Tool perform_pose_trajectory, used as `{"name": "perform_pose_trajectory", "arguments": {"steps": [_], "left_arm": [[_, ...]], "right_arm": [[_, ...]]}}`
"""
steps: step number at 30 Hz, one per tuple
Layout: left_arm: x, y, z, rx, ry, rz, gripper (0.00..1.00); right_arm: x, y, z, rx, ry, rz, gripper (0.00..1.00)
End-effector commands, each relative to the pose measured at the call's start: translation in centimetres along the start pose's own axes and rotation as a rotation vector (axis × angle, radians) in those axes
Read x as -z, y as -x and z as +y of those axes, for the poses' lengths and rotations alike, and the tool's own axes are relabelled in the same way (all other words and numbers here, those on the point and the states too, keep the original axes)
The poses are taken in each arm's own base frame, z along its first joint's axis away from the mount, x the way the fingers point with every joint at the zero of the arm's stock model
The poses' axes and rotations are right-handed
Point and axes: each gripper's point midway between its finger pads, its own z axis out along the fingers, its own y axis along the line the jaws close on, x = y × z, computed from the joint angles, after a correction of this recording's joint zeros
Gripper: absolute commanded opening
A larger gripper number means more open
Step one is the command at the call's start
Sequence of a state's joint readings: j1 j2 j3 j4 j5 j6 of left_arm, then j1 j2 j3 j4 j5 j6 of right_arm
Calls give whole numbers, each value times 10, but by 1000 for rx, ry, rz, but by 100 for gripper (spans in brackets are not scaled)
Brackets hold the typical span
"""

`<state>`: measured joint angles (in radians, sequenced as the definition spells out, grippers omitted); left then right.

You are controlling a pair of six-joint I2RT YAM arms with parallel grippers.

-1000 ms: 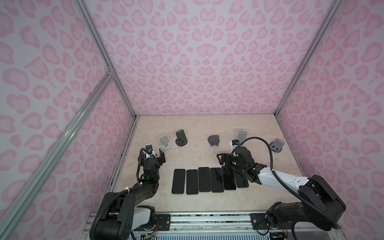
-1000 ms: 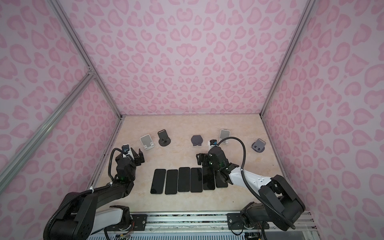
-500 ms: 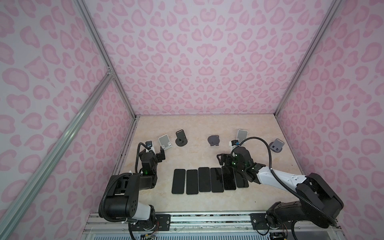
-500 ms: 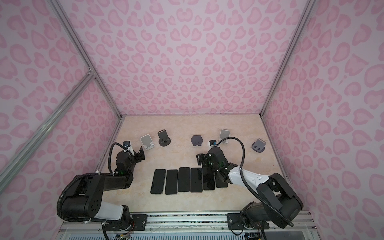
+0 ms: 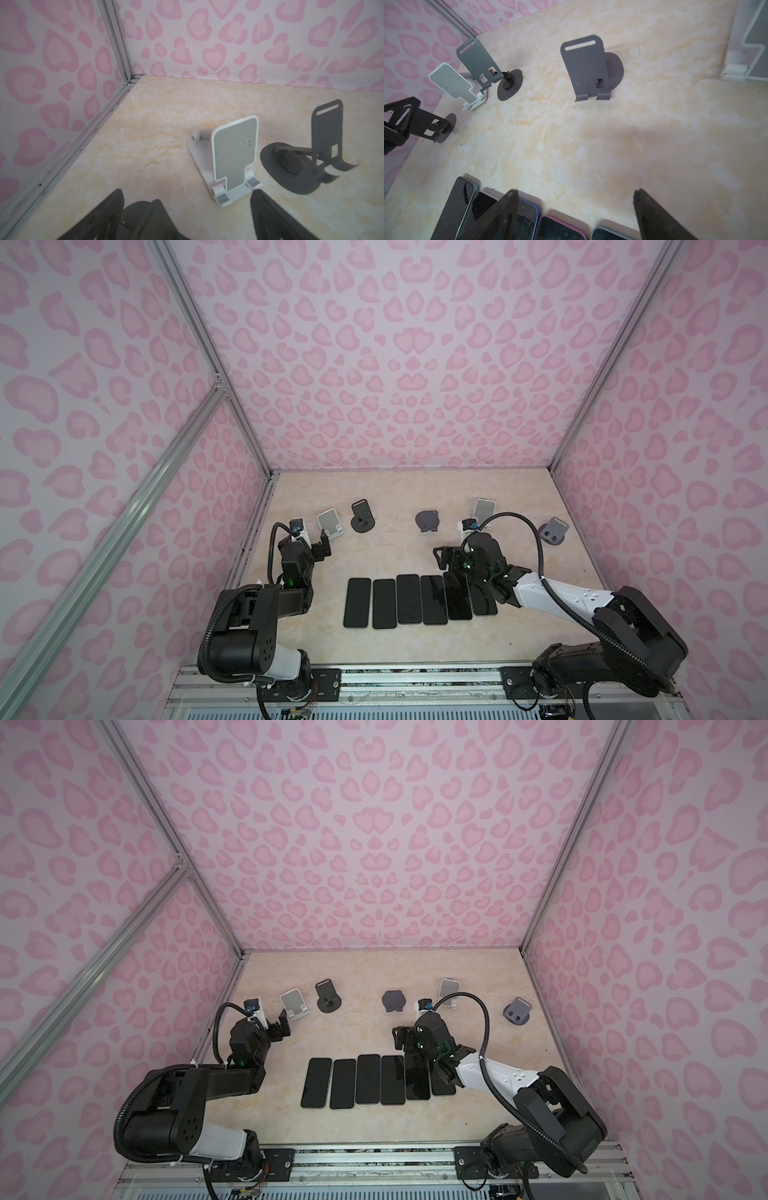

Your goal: Remove the phone from the phone stand

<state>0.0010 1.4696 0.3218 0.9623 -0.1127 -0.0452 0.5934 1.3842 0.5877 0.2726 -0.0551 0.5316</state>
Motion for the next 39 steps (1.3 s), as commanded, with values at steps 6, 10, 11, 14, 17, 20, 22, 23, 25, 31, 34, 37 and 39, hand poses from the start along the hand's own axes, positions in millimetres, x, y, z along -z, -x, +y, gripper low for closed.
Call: {"name": "perform_pose_trajectory", "arguments": {"steps": [6, 10, 11, 14, 17, 20, 22, 23, 25, 31, 34, 37, 39], "left_arm": [[-1, 7, -1, 3, -7, -23, 98], [-1, 6, -2, 3, -8, -23, 98], [-1, 6, -1, 3, -8, -23, 98], [-1, 7, -2, 4, -9, -24, 98], [-1, 7, -1, 4, -8, -23, 98], [-1, 6, -2, 4, -9, -22, 97], [-2, 7, -1, 4, -8, -23, 98], [-1, 7, -2, 4, -9, -25, 98], [-1, 7, -1, 4, -8, -23, 97], [-1, 7, -1, 4, -8, -23, 98], [-1, 7, -1, 4, -8, -23, 98], [-2, 7, -1, 4, -9, -24, 98], [-1, 7, -2, 3, -8, -24, 98]], "right_arm": [[10, 25, -3, 62, -13, -112, 89], [40, 71, -14, 74, -140, -259, 90], [51, 83, -15, 78, -165, -298, 90], [80, 110, -19, 130, -232, -405, 91], [99, 121, -21, 105, -236, -513, 99], [105, 120, -42, 84, -329, -581, 99], [108, 119, -52, 130, -381, -583, 99], [111, 119, -56, 186, -404, -593, 99], [122, 123, -67, 268, -472, -648, 99], [150, 120, -114, 374, -604, -738, 99], [161, 111, -137, 336, -579, -784, 99], [148, 95, -147, 434, -554, -679, 99], [142, 84, -154, 449, -561, -640, 99]]}}
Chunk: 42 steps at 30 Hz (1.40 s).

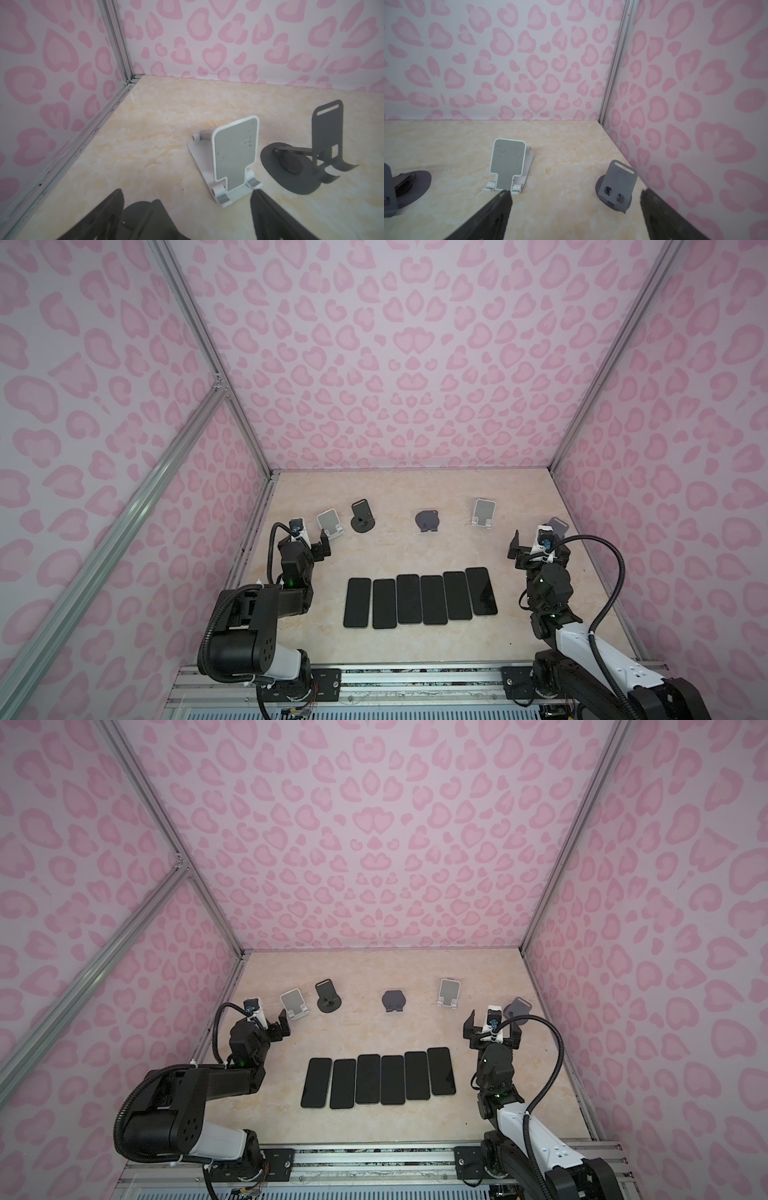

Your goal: Remove the phone from the phone stand

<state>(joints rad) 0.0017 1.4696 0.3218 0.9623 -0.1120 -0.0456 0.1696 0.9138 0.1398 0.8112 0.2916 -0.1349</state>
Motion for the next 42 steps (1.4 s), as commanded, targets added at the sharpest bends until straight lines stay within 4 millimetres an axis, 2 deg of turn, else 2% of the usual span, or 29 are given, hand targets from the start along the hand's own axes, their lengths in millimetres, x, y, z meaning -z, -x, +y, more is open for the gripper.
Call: {"name": "perform_pose_trajectory", "arguments": {"steps": [1, 6, 11, 13, 15, 17, 18, 22, 26, 27, 30, 33, 35, 42], "left_arm": [[-1, 7, -2, 3, -9, -25, 98], [-1, 7, -2, 2, -9, -24, 98], [-1, 7, -1, 3, -8, -24, 98], [-1, 7, -1, 3, -8, -22, 97], [-2, 7, -1, 3, -8, -22, 98], [-2, 7, -2, 3, -10, -22, 97], [-1, 7, -2, 2, -10, -22, 98], [-1, 7, -2, 3, -10, -24, 98], [-2, 7, -2, 3, -10, -23, 98], [-2, 7, -2, 3, -9, -22, 98], [-1, 7, -2, 2, -10, -23, 98], [-2, 6, -2, 3, -9, -21, 98], [-1, 7, -2, 3, -10, -22, 97], [-2, 6, -2, 3, -10, -21, 98]], "right_arm": [[2, -10, 10, 44, 78, -10, 99], [-1, -37, 1, 1, 36, 31, 99], [-15, -46, -17, -173, -41, 3, 99], [-19, -51, -12, -171, -22, -10, 99], [-27, -63, 2, -138, 36, 15, 100], [-33, -60, 18, -107, 120, 3, 100], [-34, -60, 19, -100, 120, 8, 100], [-34, -62, 6, -121, 43, 12, 100], [-40, -63, 2, -128, 9, 28, 100], [-48, -62, 4, -126, 11, 49, 100], [-80, -80, 13, -93, 14, 230, 100], [-79, -85, 9, -110, 18, 257, 100], [-78, -80, 9, -113, 16, 212, 100], [-78, -82, 10, -108, 21, 223, 100]]}}
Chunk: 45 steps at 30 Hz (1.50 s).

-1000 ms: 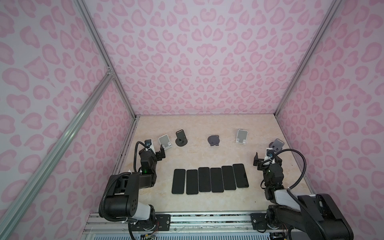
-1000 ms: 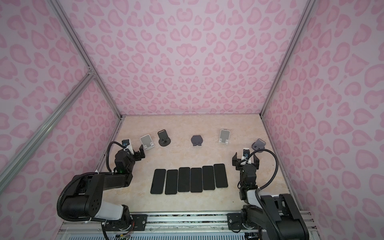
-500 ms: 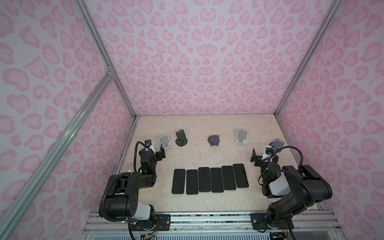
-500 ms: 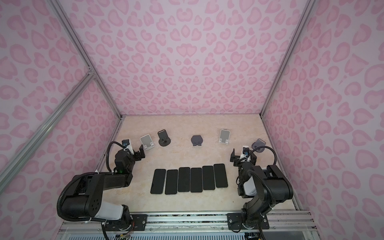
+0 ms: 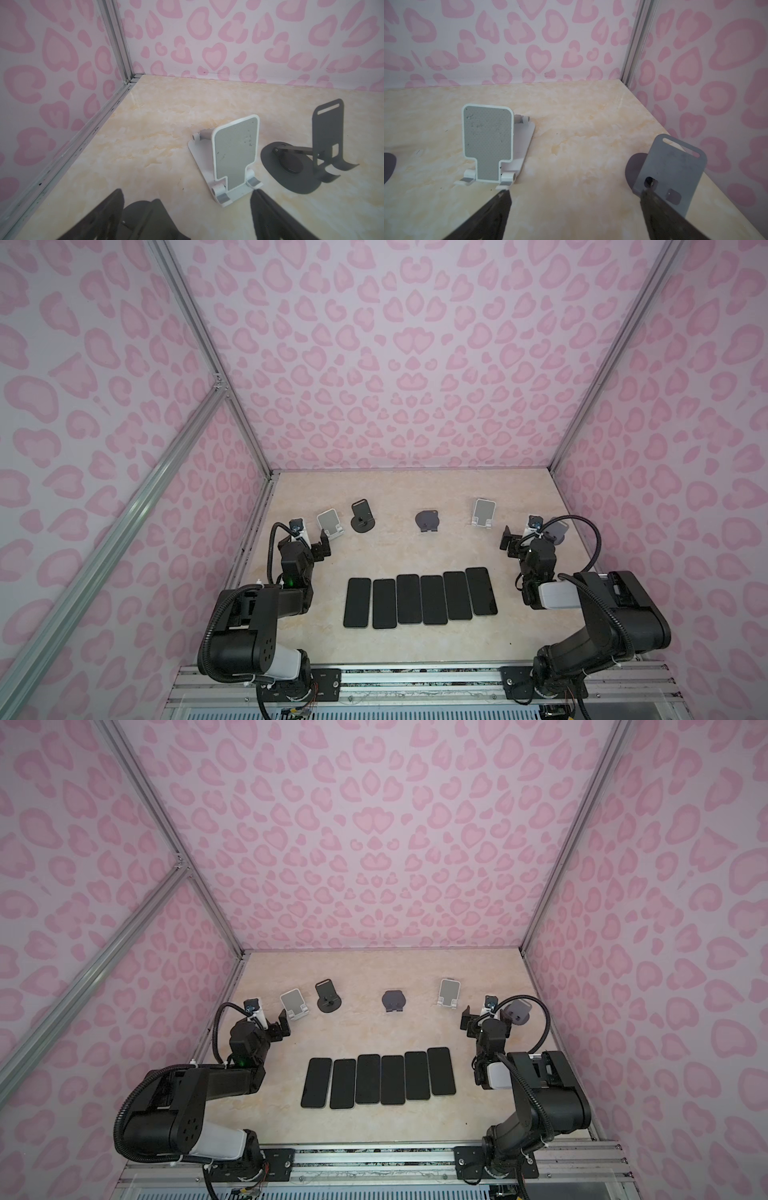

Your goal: Remove the phone from the phone stand

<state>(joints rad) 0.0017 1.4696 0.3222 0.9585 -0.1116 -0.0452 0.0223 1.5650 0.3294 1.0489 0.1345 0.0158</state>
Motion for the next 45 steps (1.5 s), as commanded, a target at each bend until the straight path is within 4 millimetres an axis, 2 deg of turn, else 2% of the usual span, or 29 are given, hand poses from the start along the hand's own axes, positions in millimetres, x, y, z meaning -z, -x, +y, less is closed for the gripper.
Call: {"name": "perform_pose_trajectory", "arguments": {"steps": [1, 45], "left_arm": [[-2, 7, -1, 4, -9, -24, 98], [-2, 6, -2, 5, -13, -21, 98]], "right_arm": [[1, -2, 0, -7, -1, 1, 100], [2, -3, 1, 6, -6, 2, 100]]}}
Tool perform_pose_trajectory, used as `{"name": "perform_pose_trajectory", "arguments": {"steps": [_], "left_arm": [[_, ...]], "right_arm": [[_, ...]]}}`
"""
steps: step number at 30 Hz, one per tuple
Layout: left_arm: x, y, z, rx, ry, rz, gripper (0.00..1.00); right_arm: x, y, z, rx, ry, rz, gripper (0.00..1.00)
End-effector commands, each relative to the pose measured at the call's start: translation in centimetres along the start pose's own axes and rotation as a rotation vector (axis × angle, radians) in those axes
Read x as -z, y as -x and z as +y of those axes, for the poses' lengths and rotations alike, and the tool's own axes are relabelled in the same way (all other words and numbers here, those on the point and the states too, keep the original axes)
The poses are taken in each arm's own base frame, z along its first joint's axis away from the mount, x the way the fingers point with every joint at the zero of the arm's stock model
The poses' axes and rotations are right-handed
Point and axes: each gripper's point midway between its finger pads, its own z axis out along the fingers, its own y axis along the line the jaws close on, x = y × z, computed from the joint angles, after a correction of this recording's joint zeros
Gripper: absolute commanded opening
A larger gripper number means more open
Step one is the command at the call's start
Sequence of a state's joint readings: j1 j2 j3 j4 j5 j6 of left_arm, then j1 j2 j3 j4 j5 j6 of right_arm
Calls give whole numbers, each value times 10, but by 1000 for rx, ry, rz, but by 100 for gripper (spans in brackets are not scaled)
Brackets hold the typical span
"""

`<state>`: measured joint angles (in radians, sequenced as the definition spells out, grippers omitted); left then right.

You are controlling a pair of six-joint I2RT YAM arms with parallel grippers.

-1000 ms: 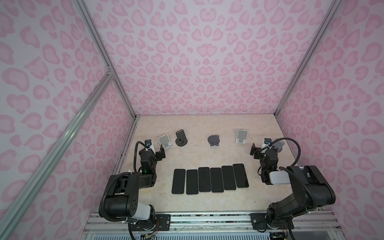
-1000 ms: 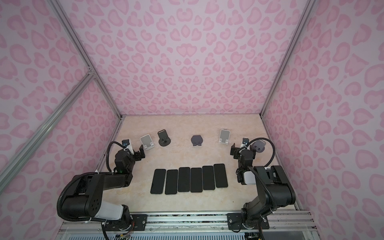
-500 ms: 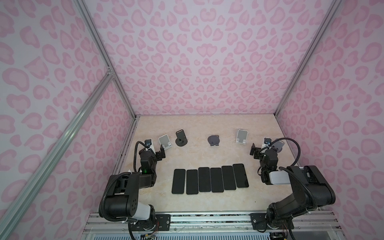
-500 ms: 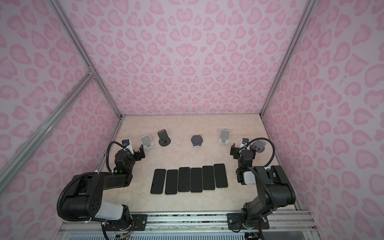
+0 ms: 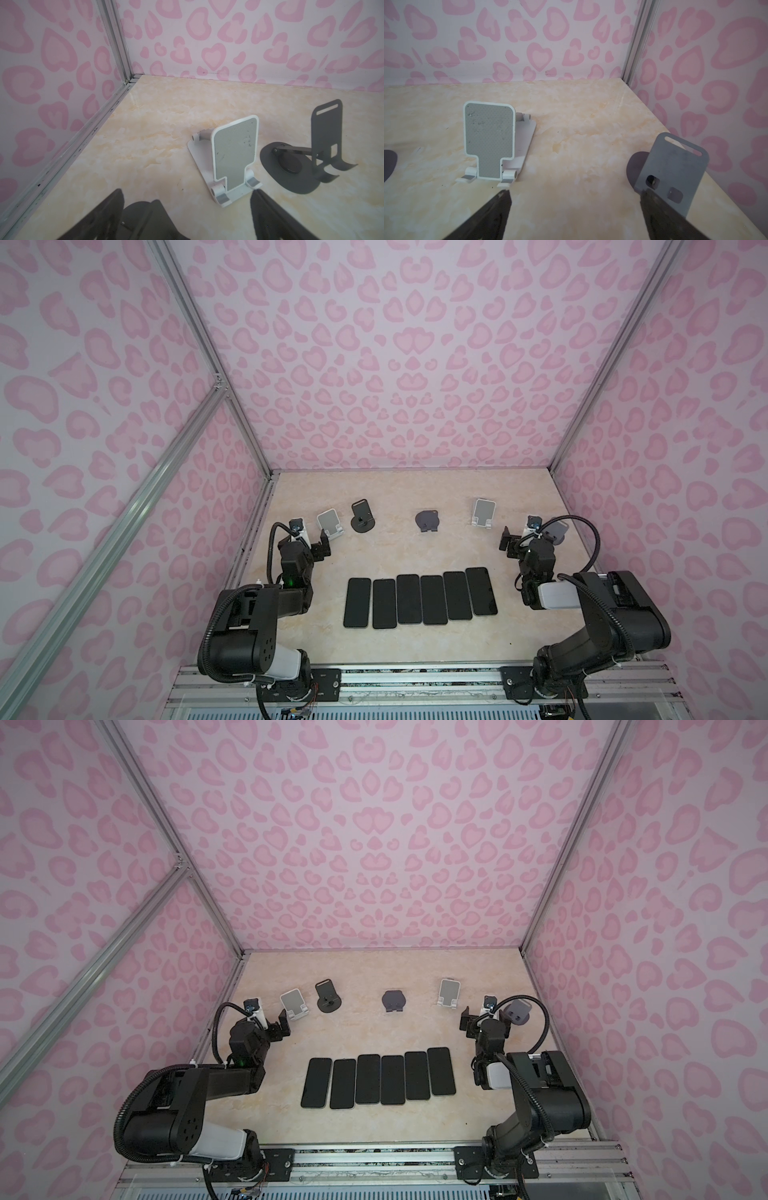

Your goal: Remove the phone from the phone stand

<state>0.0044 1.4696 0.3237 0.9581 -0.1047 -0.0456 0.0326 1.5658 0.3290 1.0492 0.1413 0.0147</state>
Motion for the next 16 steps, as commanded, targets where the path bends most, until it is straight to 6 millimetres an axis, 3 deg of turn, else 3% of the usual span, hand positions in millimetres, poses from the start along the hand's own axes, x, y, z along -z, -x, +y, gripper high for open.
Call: {"name": "perform_pose_trajectory", "arguments": {"steps": [1, 16], "left_arm": [[-2, 6, -1, 5, -7, -20, 98], [-2, 6, -1, 4, -9, -20, 98]], "right_arm": [[1, -2, -1, 2, -9, 1, 100], [1, -2, -1, 1, -9, 0, 100]]}}
